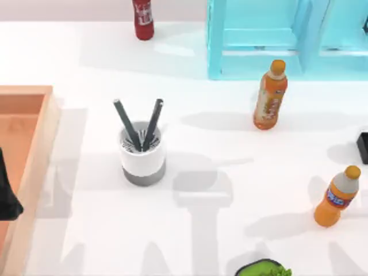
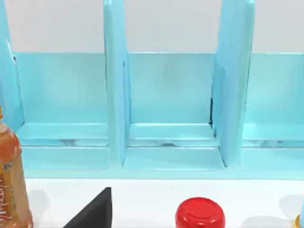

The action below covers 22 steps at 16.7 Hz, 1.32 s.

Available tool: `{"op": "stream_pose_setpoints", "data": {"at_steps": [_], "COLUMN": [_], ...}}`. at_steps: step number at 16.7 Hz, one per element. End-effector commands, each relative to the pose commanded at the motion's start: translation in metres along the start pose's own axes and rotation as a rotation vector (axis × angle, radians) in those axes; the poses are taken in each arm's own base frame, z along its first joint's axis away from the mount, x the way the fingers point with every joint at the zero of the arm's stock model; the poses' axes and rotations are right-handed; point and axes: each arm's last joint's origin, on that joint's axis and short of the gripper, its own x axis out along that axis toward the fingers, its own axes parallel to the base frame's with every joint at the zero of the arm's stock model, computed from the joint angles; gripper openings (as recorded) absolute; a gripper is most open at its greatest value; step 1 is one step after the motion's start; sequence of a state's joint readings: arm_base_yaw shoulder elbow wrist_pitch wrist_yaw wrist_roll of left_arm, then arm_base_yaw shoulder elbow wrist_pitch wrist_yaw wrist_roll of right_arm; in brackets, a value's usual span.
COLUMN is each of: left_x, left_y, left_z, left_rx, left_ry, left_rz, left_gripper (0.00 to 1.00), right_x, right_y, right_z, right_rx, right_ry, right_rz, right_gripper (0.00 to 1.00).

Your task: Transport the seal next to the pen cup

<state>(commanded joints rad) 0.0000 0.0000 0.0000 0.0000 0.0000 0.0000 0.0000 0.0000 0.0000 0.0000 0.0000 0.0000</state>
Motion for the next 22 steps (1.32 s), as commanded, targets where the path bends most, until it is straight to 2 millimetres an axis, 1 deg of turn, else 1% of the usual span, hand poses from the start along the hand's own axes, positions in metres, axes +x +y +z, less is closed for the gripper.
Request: {"op": "stream_pose_setpoints", "data": {"at_steps": [3, 5, 8, 11, 12, 14, 16, 17, 19, 22], "left_x": [0.0, 0.0, 0.0, 0.0, 0.0, 0.0, 0.0, 0.0, 0.0, 0.0], "left_y": [0.0, 0.0, 0.0, 0.0, 0.0, 0.0, 0.0, 0.0, 0.0, 0.0], "left_z": [0.0, 0.0, 0.0, 0.0, 0.0, 0.0, 0.0, 0.0, 0.0, 0.0], "left_rx": [0.0, 0.0, 0.0, 0.0, 0.0, 0.0, 0.0, 0.0, 0.0, 0.0], "left_ry": [0.0, 0.0, 0.0, 0.0, 0.0, 0.0, 0.0, 0.0, 0.0, 0.0], "left_rz": [0.0, 0.0, 0.0, 0.0, 0.0, 0.0, 0.0, 0.0, 0.0, 0.0], "left_gripper": [1.0, 1.0, 1.0, 1.0, 1.0, 1.0, 1.0, 1.0, 1.0, 1.0], "right_x": [0.0, 0.0, 0.005, 0.022, 0.032, 0.058, 0.092, 0.111, 0.152, 0.209], "right_y": [0.0, 0.0, 0.0, 0.0, 0.0, 0.0, -0.001, -0.001, -0.002, -0.003], "right_z": [0.002, 0.01, 0.037, 0.076, 0.089, 0.113, 0.131, 0.137, 0.141, 0.132], "right_rx": [0.0, -0.001, -0.002, -0.003, -0.004, -0.004, -0.004, -0.004, -0.002, 0.0], "right_ry": [0.01, 0.057, 0.186, 0.375, 0.448, 0.604, 0.768, 0.852, 1.017, 1.236], "right_rz": [0.0, -0.001, -0.004, -0.007, -0.008, -0.01, -0.011, -0.012, -0.012, -0.011], "right_gripper": [1.0, 1.0, 1.0, 1.0, 1.0, 1.0, 1.0, 1.0, 1.0, 1.0]}}
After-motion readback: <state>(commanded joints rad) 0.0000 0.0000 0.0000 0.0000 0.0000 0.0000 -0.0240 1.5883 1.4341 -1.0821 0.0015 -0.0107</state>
